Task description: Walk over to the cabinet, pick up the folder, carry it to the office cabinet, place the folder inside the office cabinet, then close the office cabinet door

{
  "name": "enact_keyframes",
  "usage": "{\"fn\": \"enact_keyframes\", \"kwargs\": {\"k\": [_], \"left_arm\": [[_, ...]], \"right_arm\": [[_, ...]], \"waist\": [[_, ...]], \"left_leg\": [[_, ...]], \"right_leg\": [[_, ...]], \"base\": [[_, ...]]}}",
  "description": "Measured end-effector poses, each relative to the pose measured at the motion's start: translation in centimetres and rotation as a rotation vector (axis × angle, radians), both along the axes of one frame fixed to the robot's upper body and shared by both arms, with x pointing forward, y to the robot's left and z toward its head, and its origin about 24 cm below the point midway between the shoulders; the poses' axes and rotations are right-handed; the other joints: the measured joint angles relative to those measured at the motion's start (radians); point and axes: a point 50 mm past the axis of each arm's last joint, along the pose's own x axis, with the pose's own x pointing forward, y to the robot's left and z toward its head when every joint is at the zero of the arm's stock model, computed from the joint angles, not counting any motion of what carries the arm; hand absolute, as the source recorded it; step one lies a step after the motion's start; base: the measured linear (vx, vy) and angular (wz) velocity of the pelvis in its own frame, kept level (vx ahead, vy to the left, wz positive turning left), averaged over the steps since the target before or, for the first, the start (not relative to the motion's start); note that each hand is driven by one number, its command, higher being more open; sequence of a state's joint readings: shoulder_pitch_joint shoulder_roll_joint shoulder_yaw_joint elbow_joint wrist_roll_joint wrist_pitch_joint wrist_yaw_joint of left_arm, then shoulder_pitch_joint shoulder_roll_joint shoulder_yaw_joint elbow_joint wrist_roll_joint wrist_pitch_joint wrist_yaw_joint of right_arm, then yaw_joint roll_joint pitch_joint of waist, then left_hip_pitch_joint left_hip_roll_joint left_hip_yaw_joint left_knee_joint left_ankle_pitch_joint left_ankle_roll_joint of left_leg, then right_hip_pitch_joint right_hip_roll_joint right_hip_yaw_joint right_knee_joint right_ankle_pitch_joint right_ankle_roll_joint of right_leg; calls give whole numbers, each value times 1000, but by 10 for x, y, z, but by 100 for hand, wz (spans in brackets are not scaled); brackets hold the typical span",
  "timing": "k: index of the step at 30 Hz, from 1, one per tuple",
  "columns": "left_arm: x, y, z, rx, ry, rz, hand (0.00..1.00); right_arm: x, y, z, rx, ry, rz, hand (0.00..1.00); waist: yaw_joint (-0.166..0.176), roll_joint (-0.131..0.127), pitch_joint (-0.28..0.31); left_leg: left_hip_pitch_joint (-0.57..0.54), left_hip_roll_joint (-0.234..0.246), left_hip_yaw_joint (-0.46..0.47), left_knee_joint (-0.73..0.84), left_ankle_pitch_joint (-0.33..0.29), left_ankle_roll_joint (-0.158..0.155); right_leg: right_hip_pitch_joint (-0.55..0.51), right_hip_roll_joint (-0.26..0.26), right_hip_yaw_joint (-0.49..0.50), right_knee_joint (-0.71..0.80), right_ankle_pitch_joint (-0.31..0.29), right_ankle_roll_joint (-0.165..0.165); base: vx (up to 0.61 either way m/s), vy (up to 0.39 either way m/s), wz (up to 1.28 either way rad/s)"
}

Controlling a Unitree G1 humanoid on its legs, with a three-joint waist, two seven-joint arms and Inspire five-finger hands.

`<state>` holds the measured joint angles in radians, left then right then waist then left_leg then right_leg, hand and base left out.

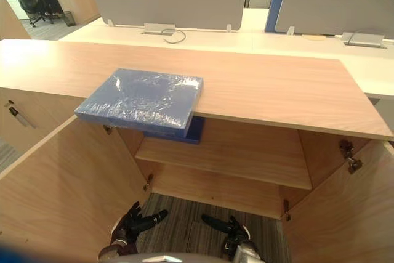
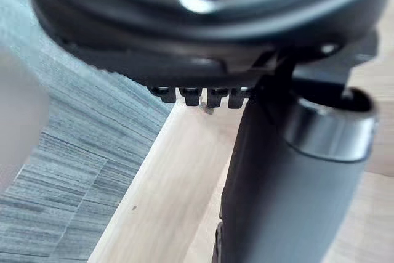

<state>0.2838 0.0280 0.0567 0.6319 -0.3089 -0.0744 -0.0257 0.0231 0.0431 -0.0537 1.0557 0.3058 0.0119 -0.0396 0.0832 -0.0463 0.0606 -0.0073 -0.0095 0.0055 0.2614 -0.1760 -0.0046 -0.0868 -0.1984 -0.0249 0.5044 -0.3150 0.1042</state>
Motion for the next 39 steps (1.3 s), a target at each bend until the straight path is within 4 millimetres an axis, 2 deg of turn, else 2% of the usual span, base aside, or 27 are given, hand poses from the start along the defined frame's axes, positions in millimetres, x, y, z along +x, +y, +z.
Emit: {"fn": "enact_keyframes", "kwargs": {"k": [1,3,4,6,8,12,14,20,22,24,25,27,28,30,32,35,39], "left_arm": [[-2,1,1,-3,-3,14,100],[-3,-7,4,-61,-17,83,100],[-3,-10,8,-93,-41,143,100],[6,-7,20,-131,-120,247,100],[18,5,36,-115,-209,314,100],[32,25,63,-36,-337,417,100],[39,34,83,-31,-445,483,100],[46,43,122,27,-622,480,100],[43,45,133,133,-638,427,100],[40,50,146,333,-623,341,100],[40,50,148,351,-623,335,100],[33,55,164,523,-619,295,100],[31,55,168,552,-625,295,100],[25,57,193,717,-665,291,100],[25,57,207,810,-698,297,100],[23,55,231,964,-761,318,100],[21,51,252,1119,-818,344,100]], "right_arm": [[-1,0,-1,0,7,7,100],[0,-4,0,-21,11,10,100],[-2,-5,-1,-26,18,8,100],[-6,-4,-2,-24,28,6,100],[-12,-3,-3,-21,42,2,100],[-18,-6,-5,-22,57,-21,100],[-21,-7,-6,-21,63,-24,100],[-24,-7,-6,-23,69,-20,100],[-24,-7,-6,-18,68,-28,100],[-27,-6,-7,-11,71,-25,100],[-27,-6,-7,-10,72,-25,100],[-26,-5,-7,-4,69,-27,100],[-27,-4,-7,-2,69,-28,100],[-29,4,-7,18,75,-29,100],[-30,6,-8,30,78,-11,100],[-30,6,-7,18,75,13,100],[-32,5,-8,16,83,8,100]], "waist": [[0,7,-8],[2,30,-6],[6,31,-7],[16,24,-10],[22,10,-19],[23,0,-36],[27,-5,-40],[56,-7,-40],[59,-8,-40],[69,-11,-44],[71,-12,-44],[75,-13,-45],[75,-14,-45],[81,-24,-52],[85,-29,-55],[83,-25,-58],[79,-18,-82]], "left_leg": [[-10,8,-6,-5,4,-6],[-16,41,-23,-38,29,-30],[-12,51,-33,-61,42,-37],[2,79,-66,-102,63,-55],[15,96,-93,-134,75,-67],[43,99,-108,-164,78,-69],[38,98,-108,-162,79,-70],[40,93,-113,-148,78,-70],[40,92,-126,-141,77,-72],[35,92,-132,-130,74,-75],[34,92,-133,-129,74,-75],[29,94,-147,-128,62,-75],[29,94,-151,-128,59,-75],[23,90,-156,-126,51,-71],[23,85,-161,-123,49,-68],[18,74,-170,-120,50,-65],[0,72,-181,-120,58,-64]], "right_leg": [[12,4,-9,-44,-3,-1],[24,39,-41,-104,32,-16],[35,54,-54,-130,44,-24],[79,84,-95,-196,66,-40],[117,104,-129,-249,79,-50],[178,112,-156,-316,92,-50],[190,109,-161,-340,100,-46],[230,109,-172,-392,125,-41],[239,109,-183,-392,125,-41],[244,111,-191,-392,125,-41],[244,111,-191,-392,125,-41],[245,115,-196,-392,125,-41],[245,116,-197,-392,125,-41],[247,112,-199,-392,127,-37],[253,109,-201,-392,129,-34],[256,100,-209,-394,130,-32],[242,101,-217,-395,131,-32]], "base": [[42,-199,26],[20,-159,22],[20,-163,32],[35,-177,40],[46,-116,36],[86,-40,19],[69,9,8],[32,11,5],[-17,-13,16],[-51,-22,12],[-69,-16,10],[-73,-2,11],[-83,16,8],[-100,39,5],[-80,40,5],[-93,44,8],[-62,10,10]]}}
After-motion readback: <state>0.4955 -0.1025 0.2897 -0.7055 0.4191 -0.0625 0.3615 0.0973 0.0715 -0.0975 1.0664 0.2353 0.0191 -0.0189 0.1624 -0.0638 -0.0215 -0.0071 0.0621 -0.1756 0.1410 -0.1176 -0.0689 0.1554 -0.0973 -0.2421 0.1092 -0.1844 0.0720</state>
